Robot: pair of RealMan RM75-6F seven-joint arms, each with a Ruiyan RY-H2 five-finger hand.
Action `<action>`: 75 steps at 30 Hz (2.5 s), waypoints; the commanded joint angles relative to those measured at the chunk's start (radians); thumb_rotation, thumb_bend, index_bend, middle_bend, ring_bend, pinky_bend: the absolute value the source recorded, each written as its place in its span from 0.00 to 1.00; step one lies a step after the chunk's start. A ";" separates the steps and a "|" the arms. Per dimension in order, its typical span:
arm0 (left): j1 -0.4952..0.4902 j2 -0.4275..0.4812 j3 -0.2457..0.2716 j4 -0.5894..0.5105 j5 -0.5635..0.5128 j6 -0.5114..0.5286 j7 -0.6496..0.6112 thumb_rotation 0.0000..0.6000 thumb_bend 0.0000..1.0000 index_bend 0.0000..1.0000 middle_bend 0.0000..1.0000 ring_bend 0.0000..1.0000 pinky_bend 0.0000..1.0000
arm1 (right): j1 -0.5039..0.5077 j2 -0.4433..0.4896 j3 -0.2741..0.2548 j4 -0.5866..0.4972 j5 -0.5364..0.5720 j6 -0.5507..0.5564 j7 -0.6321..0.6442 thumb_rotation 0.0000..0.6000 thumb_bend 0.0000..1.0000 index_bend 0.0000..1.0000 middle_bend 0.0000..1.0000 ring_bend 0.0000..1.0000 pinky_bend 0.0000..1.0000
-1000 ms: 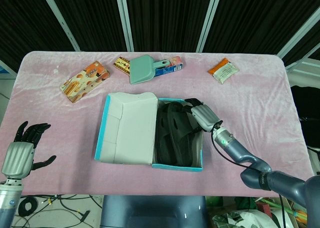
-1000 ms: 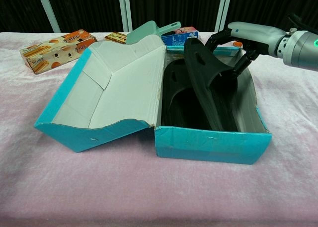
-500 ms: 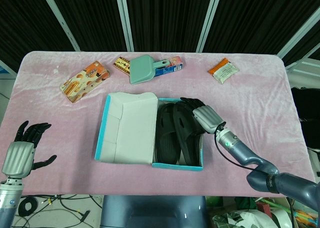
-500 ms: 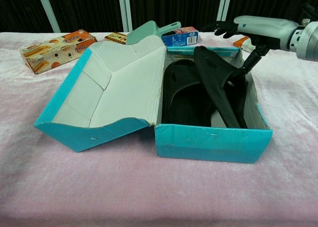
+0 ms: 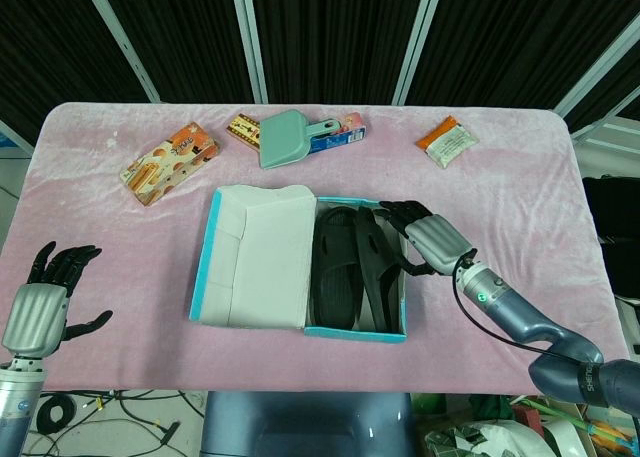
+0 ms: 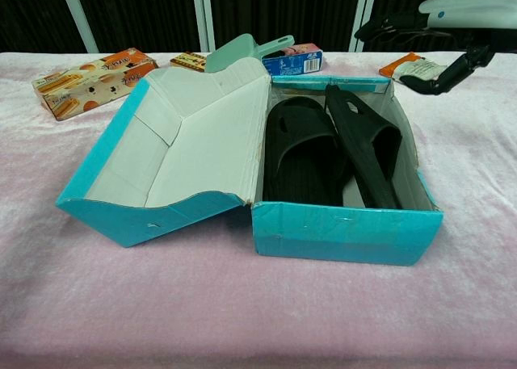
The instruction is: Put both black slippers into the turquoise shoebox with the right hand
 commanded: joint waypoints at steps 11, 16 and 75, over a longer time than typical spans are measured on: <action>-0.003 0.000 0.001 -0.011 0.000 -0.006 0.015 1.00 0.00 0.16 0.16 0.13 0.00 | -0.002 -0.056 -0.014 0.002 -0.035 0.007 -0.045 1.00 0.86 0.32 0.29 0.02 0.05; -0.004 -0.002 0.000 -0.009 -0.006 -0.012 0.015 1.00 0.00 0.16 0.16 0.13 0.00 | 0.007 -0.096 -0.015 0.009 -0.017 -0.010 -0.103 1.00 0.86 0.32 0.29 0.02 0.05; 0.049 0.020 0.012 -0.040 -0.058 0.024 0.096 1.00 0.00 0.16 0.16 0.13 0.00 | -0.500 0.060 -0.051 -0.145 0.156 0.662 -0.481 1.00 0.23 0.00 0.00 0.00 0.05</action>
